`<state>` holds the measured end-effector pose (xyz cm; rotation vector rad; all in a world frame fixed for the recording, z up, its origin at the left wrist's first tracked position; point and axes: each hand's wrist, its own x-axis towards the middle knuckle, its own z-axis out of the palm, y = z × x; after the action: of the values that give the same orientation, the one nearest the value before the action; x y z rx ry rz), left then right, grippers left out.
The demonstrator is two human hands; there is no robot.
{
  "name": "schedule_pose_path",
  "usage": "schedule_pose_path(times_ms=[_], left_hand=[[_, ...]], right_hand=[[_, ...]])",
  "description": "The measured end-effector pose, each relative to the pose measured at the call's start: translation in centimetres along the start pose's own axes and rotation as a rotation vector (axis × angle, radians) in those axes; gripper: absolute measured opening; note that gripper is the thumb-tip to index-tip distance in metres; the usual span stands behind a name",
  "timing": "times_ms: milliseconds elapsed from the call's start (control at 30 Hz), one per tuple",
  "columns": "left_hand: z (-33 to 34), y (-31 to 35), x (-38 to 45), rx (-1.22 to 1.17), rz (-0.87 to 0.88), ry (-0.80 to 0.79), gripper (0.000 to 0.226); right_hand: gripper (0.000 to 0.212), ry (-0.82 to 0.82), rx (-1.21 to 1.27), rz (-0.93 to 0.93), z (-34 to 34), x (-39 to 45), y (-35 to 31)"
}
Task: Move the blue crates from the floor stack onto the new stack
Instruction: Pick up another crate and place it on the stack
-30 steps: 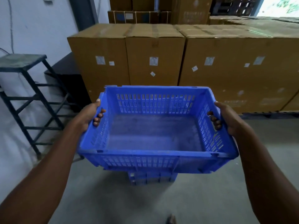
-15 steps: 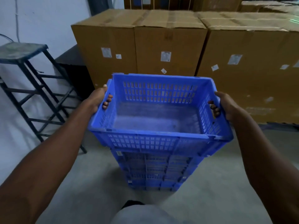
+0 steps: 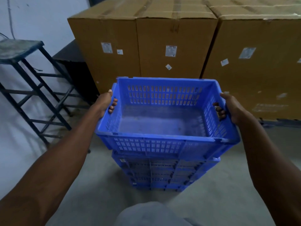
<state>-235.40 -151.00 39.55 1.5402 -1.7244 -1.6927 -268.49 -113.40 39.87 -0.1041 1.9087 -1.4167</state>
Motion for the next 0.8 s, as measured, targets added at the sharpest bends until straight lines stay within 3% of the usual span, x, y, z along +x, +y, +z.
schedule_pose_path(times_ms=[433,800], left_hand=[[0.1,-1.4,-2.0,0.004,-0.002,-0.020,0.055],[0.3,-1.7,-1.0,0.013,0.030,0.075,0.050]], right_hand=[[0.055,0.011,-0.097,-0.036,-0.6,-0.3,0.3],[0.052,0.048,-0.101,-0.037,0.1,-0.9,0.2]])
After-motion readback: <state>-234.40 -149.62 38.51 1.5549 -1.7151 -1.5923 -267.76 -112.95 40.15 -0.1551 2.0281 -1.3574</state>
